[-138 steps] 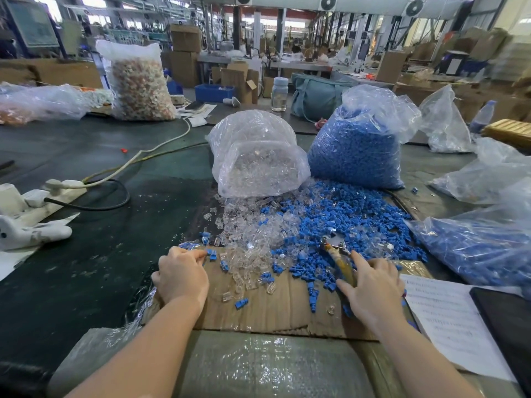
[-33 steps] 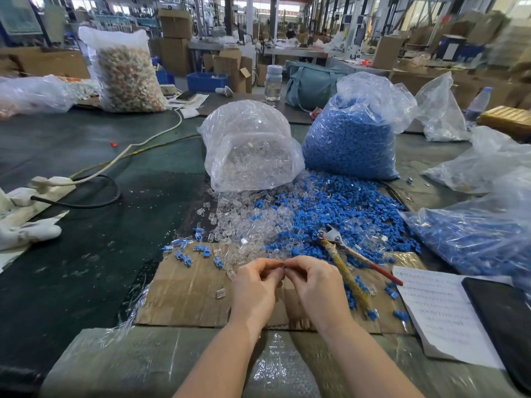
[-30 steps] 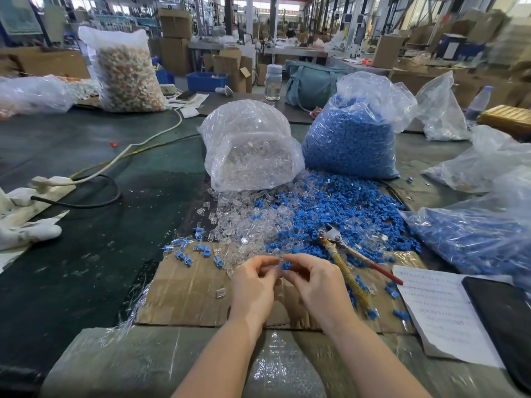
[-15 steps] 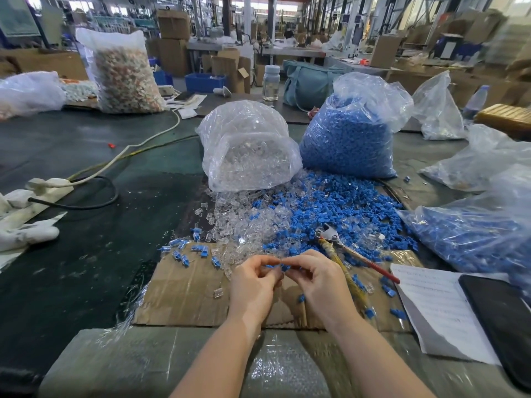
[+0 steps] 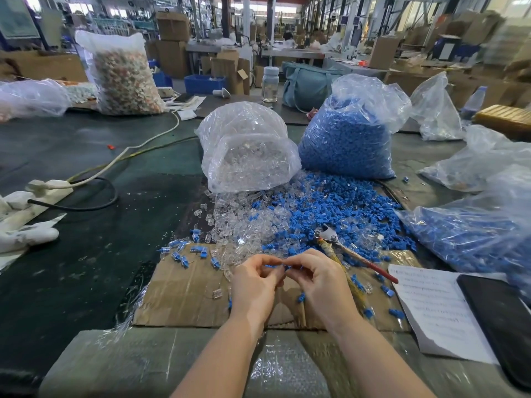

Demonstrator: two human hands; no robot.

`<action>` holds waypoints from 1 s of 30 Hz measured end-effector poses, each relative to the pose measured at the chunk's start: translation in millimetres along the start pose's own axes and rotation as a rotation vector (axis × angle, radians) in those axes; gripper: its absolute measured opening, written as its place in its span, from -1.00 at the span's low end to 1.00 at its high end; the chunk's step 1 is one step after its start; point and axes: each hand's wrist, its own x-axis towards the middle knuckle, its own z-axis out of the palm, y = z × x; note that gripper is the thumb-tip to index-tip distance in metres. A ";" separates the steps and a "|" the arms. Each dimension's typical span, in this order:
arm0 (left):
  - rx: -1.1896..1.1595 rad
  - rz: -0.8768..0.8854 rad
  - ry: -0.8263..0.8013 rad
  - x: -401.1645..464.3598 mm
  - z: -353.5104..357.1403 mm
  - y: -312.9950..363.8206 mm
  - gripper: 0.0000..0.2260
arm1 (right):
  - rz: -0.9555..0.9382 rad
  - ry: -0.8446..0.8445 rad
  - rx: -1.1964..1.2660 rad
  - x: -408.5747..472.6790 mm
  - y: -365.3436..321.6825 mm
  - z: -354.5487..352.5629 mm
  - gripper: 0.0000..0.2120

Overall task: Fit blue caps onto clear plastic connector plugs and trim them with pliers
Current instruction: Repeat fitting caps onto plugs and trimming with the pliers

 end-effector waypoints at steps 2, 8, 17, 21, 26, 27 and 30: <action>-0.004 -0.006 0.005 -0.2 0.7 0.2 -0.86 | -0.005 -0.013 -0.017 -0.6 1.0 -0.3 -0.88; -0.060 -0.053 0.029 0.4 -2.6 4.3 -0.89 | 0.226 0.076 -0.361 1.3 17.7 -11.2 -0.56; -0.086 -0.096 0.010 6.9 -4.8 13.1 -0.91 | 0.718 -0.248 -0.747 10.6 48.2 -29.9 -0.28; -0.082 -0.091 0.003 8.9 -6.4 17.6 -0.91 | 0.639 -0.195 -0.842 7.7 43.8 -28.4 -0.38; -0.088 -0.104 0.014 16.0 -9.2 24.2 -0.92 | 0.501 -0.147 -0.754 11.4 26.8 -34.6 -0.72; -0.105 -0.113 0.014 17.8 -9.8 26.0 -0.92 | 0.478 -0.170 -0.646 13.9 22.4 -35.3 -0.76; -0.145 -0.128 0.022 24.4 -12.4 32.1 -0.91 | 0.572 -0.324 -0.099 18.5 6.4 -36.2 -0.86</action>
